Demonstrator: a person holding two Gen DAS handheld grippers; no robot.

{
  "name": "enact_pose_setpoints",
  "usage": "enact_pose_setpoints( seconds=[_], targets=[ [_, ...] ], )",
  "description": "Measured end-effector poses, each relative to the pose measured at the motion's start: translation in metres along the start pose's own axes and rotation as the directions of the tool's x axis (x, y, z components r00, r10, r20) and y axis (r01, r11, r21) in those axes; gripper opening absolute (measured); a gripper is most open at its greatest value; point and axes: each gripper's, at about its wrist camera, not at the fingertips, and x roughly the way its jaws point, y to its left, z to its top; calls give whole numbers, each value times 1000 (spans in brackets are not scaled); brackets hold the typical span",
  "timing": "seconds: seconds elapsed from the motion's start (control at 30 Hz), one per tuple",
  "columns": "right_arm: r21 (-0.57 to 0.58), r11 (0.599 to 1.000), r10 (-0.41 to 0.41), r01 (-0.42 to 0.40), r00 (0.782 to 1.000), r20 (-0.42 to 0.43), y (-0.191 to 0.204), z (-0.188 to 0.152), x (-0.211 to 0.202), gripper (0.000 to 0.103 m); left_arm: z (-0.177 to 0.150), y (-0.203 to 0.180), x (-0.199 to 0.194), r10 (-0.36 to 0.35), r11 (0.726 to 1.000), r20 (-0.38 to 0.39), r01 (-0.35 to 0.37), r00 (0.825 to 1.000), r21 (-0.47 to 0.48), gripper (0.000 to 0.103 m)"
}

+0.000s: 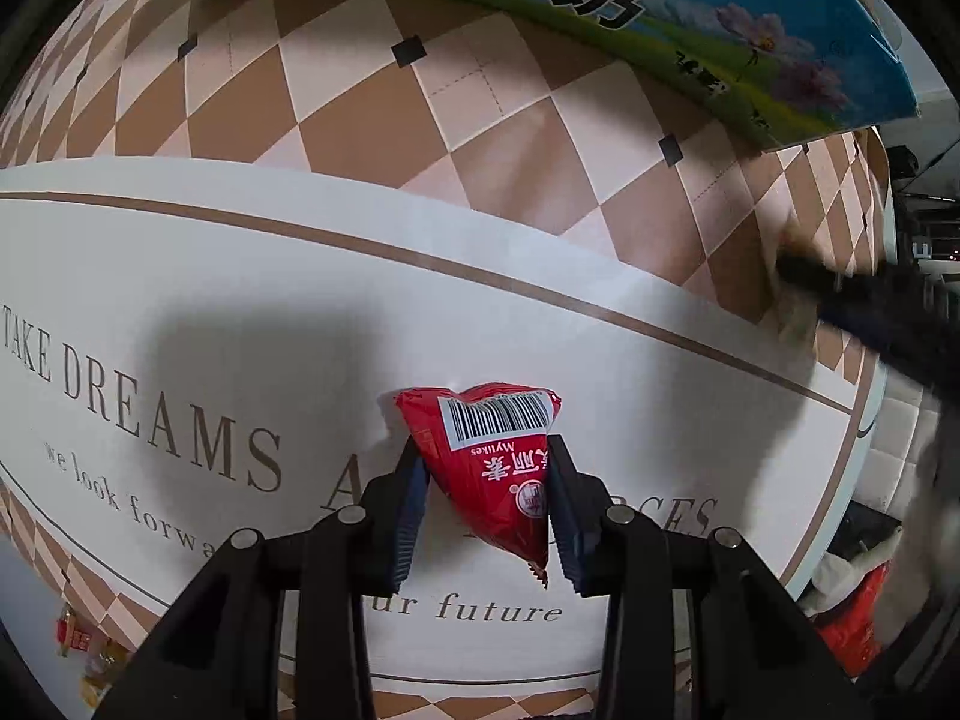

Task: Organize snacks
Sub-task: 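Grasp the small red packet with the left gripper while the right approaches the egg snack, then grasp the wrapped egg snack with the right gripper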

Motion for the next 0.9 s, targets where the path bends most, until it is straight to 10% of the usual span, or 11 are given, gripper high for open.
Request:
enact_pose_setpoints(
  seconds=[0.33,0.9],
  targets=[
    [-15,1000,9,-11,992,-128,28,-105,26,53,-8,5,-3,31,998,-8,-31,999,60,34],
    [107,993,-34,43,996,-85,49,-133,25,50,11,26,-31,-21,982,6,20,1000,186,34]
  ],
)
